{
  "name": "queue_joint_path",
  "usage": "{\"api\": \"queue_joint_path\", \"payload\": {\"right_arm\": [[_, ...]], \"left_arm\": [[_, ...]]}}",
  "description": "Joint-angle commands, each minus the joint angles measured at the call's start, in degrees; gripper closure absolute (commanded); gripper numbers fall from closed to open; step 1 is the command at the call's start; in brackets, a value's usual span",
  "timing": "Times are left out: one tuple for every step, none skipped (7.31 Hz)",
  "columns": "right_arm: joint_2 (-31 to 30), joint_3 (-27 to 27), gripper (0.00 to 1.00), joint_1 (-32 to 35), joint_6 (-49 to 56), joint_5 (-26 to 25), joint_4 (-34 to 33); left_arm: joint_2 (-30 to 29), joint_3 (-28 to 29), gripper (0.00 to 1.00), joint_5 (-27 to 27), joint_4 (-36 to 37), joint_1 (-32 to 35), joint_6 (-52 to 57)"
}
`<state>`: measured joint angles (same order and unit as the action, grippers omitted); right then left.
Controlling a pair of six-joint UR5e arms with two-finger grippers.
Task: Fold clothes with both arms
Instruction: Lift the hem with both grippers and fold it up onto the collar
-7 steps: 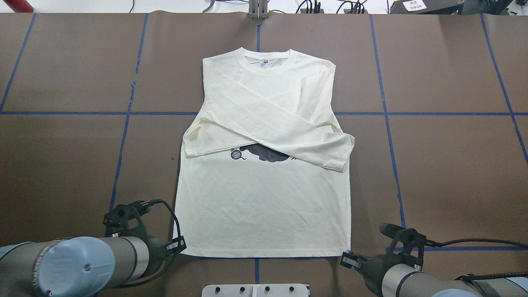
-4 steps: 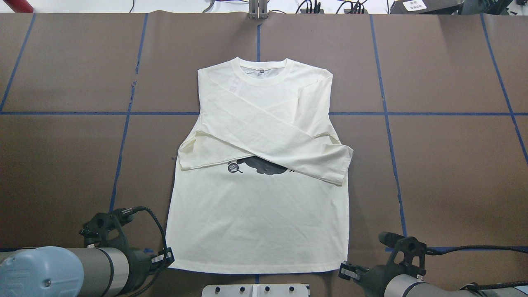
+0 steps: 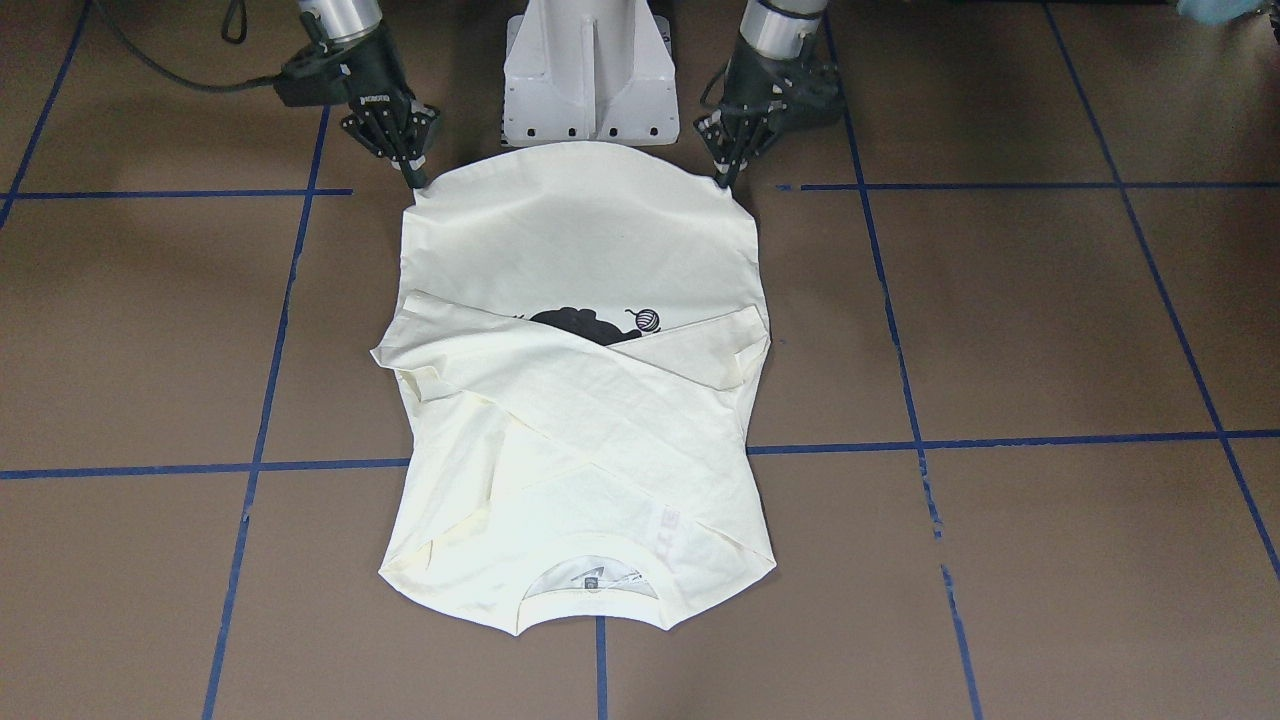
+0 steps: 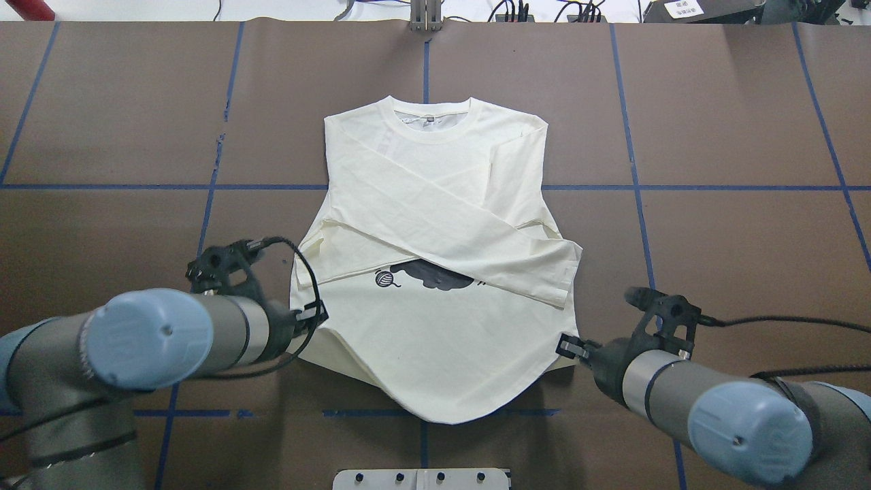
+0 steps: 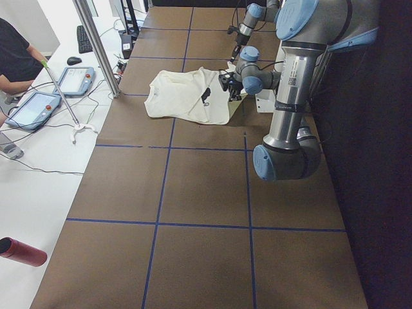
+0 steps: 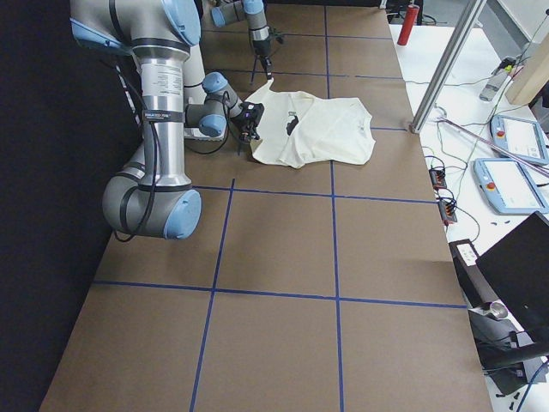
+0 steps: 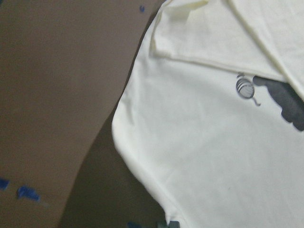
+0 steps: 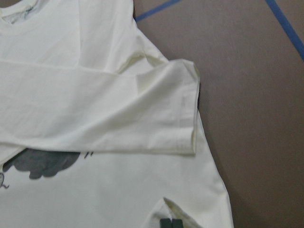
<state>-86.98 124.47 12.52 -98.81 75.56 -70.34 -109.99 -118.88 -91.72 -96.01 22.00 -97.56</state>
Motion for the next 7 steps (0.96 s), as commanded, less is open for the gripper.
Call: {"api": "queue_joint_path", "payload": {"right_arm": [[9.7,-10.4,1.0,11.9,7.7,5.8,-0.1],[13.4,-16.2,1.0,16.7,8.0,7.7,0.0],[17.9,-21.5,1.0,21.1,8.1,10.6,0.0],[22.4,-27.6,1.0,24.6,8.6,13.6,0.1],[26.6,-32.9,1.0,27.3,8.9,15.0,0.1],[28.7,-36.1,1.0,30.2,10.5,18.2,0.1],[31.0,-40.1,1.0,31.5,12.7,18.7,0.2]], "left_arm": [[-5.2,7.9,1.0,0.0,-0.8,10.7,8.8],[-8.3,13.7,1.0,-0.1,-4.2,14.0,11.0],[-10.2,20.6,1.0,-0.1,-10.7,16.5,11.3],[-11.9,27.1,1.0,-0.1,-16.5,18.2,11.3],[-14.3,33.2,1.0,-0.1,-20.6,19.1,11.3],[-14.6,36.0,1.0,0.0,-23.1,20.3,13.8],[-14.8,38.3,1.0,0.1,-24.5,20.5,14.4]]}}
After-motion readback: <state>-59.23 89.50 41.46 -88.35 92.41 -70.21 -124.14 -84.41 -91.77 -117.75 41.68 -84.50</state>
